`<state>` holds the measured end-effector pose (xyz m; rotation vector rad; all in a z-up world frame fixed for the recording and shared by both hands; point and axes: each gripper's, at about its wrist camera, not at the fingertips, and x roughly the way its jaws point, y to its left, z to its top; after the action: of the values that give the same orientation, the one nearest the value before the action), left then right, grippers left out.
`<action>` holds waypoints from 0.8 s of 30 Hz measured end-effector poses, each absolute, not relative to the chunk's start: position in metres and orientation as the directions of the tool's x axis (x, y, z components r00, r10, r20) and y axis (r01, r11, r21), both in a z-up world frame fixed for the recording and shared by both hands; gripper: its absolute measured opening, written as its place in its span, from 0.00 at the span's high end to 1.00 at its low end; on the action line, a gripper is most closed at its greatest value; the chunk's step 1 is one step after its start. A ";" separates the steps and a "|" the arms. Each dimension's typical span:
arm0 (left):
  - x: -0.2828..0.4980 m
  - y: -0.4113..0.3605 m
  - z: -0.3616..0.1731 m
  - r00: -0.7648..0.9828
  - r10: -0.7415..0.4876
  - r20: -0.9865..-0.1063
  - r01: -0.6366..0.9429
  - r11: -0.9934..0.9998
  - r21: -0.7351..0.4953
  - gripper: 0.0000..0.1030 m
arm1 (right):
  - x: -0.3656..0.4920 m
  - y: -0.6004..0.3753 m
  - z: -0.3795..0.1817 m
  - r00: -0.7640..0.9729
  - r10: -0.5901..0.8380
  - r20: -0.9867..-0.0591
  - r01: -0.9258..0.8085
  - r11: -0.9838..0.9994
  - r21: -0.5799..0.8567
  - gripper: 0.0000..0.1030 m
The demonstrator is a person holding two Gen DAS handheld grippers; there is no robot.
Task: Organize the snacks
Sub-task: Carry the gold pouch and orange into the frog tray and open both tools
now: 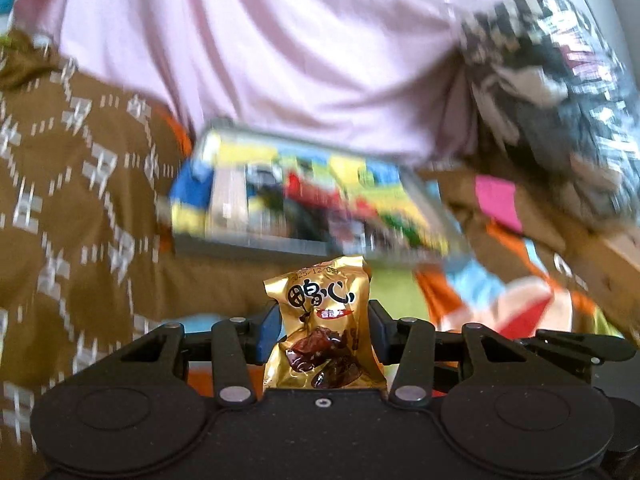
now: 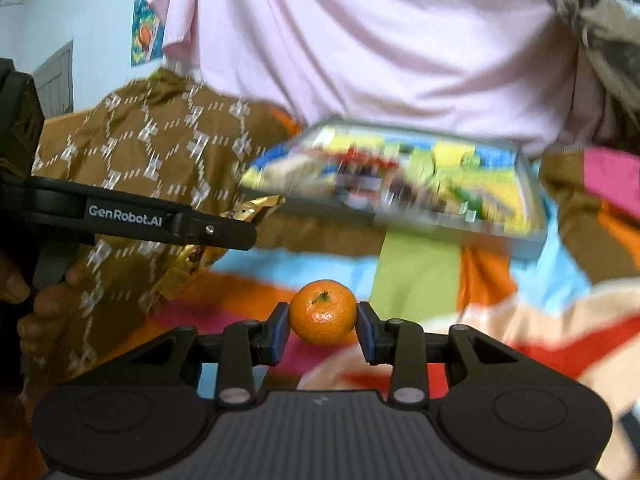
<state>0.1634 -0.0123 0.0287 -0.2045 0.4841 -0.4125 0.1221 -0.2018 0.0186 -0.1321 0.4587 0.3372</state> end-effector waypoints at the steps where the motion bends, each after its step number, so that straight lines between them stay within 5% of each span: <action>1: 0.172 -0.015 0.036 0.813 -0.427 -0.395 0.333 0.899 -0.285 0.53 | 0.132 -0.206 0.025 0.848 0.290 -0.444 -0.346 0.937 -0.050 0.61; 9: 0.239 -0.059 0.075 0.822 -0.463 -0.332 0.383 0.880 -0.280 0.52 | 0.199 -0.236 0.053 0.894 0.203 -0.400 -0.276 0.952 -0.133 0.61; 24: 0.319 -0.152 0.052 0.770 -0.464 -0.437 0.383 0.885 -0.264 0.51 | 0.248 -0.284 0.034 0.889 0.085 -0.450 -0.168 0.975 -0.147 0.61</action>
<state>0.3185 -0.1517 0.0517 -0.1636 0.5160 -0.4615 0.2477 -0.2844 0.0341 -0.1850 0.4573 0.1325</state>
